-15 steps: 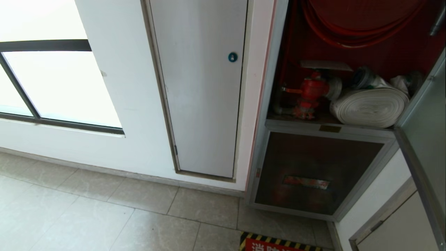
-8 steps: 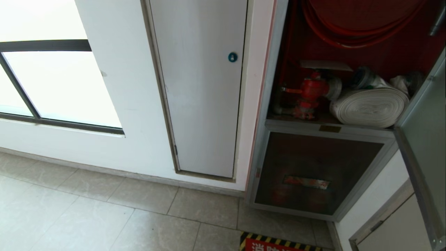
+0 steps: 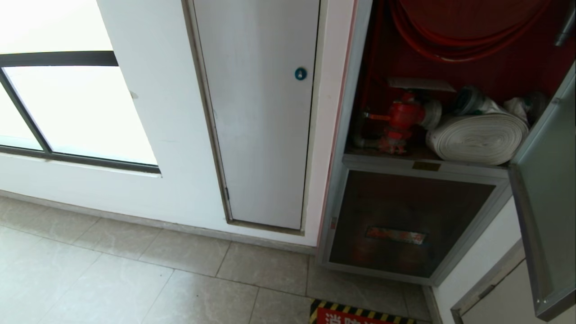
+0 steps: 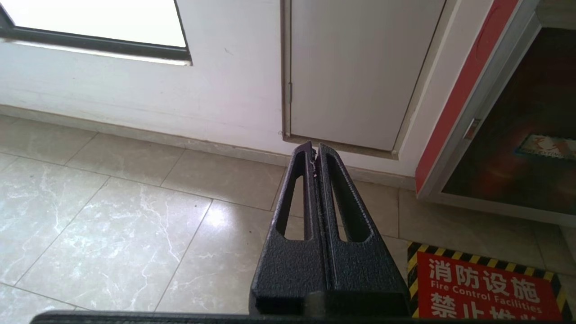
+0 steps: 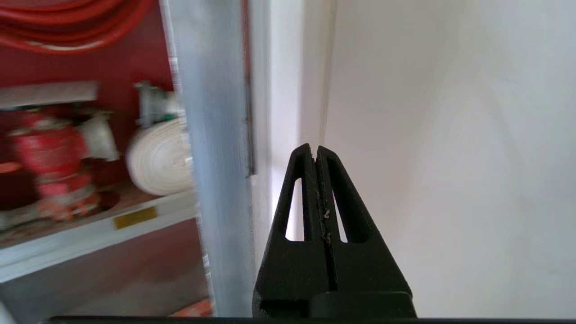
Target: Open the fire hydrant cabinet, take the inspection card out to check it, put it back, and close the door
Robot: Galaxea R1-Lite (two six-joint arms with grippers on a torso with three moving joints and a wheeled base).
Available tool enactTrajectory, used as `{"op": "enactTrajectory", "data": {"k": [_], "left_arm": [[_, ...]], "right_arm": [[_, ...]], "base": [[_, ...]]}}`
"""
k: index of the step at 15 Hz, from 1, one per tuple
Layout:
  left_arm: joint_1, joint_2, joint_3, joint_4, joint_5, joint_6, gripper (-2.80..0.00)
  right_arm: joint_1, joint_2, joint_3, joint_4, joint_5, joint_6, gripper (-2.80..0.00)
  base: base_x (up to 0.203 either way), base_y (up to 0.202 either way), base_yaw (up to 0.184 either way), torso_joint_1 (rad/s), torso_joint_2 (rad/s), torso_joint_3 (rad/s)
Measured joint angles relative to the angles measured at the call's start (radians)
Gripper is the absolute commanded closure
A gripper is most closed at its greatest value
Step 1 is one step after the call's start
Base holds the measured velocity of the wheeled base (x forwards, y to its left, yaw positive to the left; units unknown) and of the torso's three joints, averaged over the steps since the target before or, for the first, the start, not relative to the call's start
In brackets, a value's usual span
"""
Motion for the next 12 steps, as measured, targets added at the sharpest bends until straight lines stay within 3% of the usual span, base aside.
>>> {"op": "enactTrajectory", "data": {"k": [5, 12], "left_arm": [[0.000, 0.000, 0.000, 0.000, 0.000, 0.000, 0.00], [0.000, 0.000, 0.000, 0.000, 0.000, 0.000, 0.00]], "right_arm": [[0.140, -0.006, 0.003, 0.001, 0.001, -0.002, 0.00], [0.260, 0.079, -0.038, -0.002, 0.028, 0.001, 0.00]], "base": [[0.000, 0.000, 0.000, 0.000, 0.00, 0.000], [0.000, 0.000, 0.000, 0.000, 0.00, 0.000]]}}
